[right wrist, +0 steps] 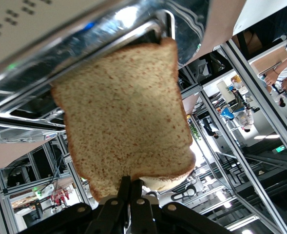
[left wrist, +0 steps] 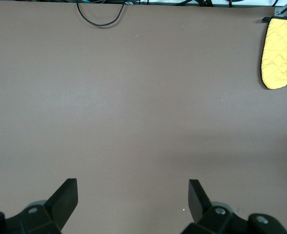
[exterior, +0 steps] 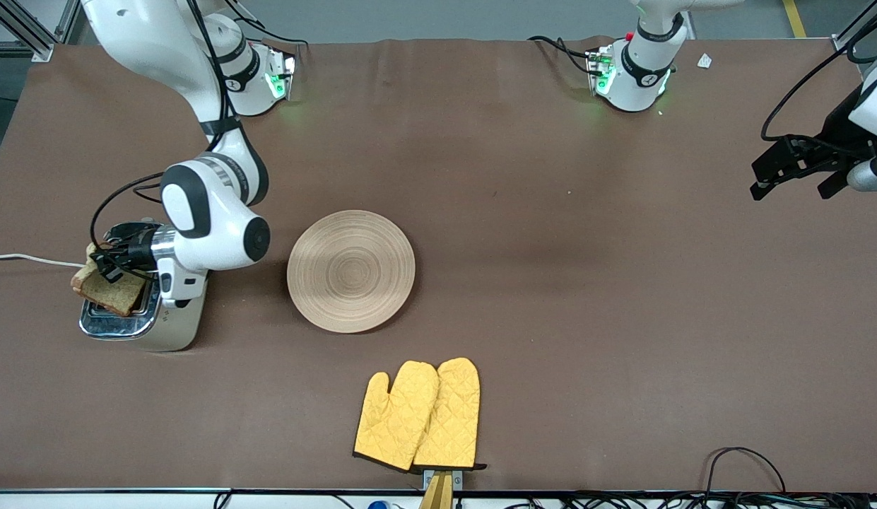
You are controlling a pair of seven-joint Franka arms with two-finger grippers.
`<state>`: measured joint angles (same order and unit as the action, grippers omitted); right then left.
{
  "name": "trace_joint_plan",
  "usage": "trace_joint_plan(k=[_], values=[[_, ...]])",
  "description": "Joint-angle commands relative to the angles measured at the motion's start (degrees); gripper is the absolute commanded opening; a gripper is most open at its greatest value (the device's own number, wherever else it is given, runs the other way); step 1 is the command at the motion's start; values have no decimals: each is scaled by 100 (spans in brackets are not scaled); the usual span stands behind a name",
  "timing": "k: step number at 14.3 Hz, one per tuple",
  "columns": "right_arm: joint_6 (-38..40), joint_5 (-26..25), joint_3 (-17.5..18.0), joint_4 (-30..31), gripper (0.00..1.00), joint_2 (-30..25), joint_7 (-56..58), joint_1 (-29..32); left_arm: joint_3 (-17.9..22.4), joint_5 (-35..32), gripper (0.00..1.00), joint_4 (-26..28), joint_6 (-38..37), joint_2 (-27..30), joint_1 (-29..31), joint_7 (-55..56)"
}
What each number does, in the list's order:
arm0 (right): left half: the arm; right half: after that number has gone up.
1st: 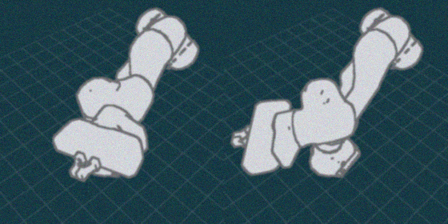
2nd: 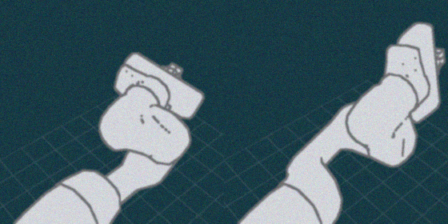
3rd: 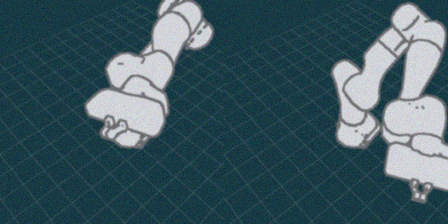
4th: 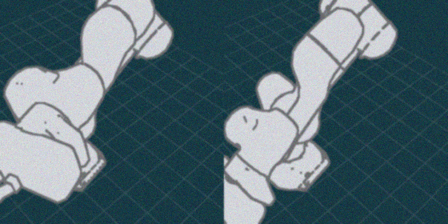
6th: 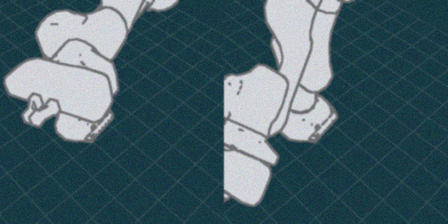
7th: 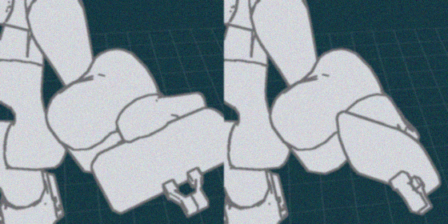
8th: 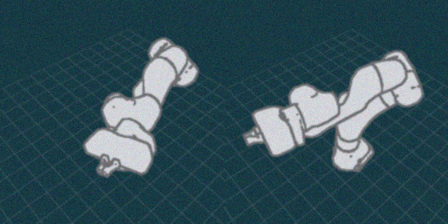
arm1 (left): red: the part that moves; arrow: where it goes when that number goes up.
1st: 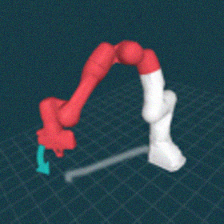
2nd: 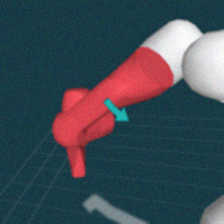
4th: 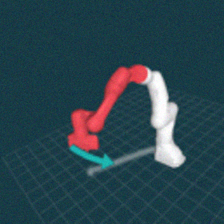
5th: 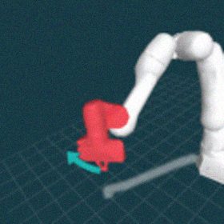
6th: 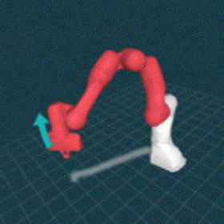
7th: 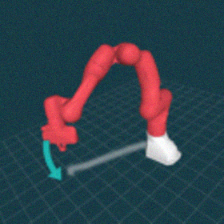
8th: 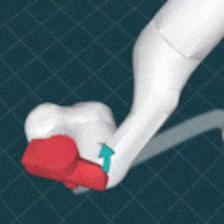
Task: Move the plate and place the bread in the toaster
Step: 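Lower the bread into the toaster slot and open the right gripper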
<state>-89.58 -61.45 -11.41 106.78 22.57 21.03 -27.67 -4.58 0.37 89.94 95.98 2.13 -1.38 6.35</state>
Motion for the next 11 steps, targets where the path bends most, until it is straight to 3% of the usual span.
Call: trace_joint_plan(k=[1,11], values=[[-165,-175,8,466,1,-359,68,-55,27,33,100,-90,-1,-20,-3,-81],[-394,-359,-28,167,1,-491,745,77,27,33,100,-81,-1,-20,-3,-81]])
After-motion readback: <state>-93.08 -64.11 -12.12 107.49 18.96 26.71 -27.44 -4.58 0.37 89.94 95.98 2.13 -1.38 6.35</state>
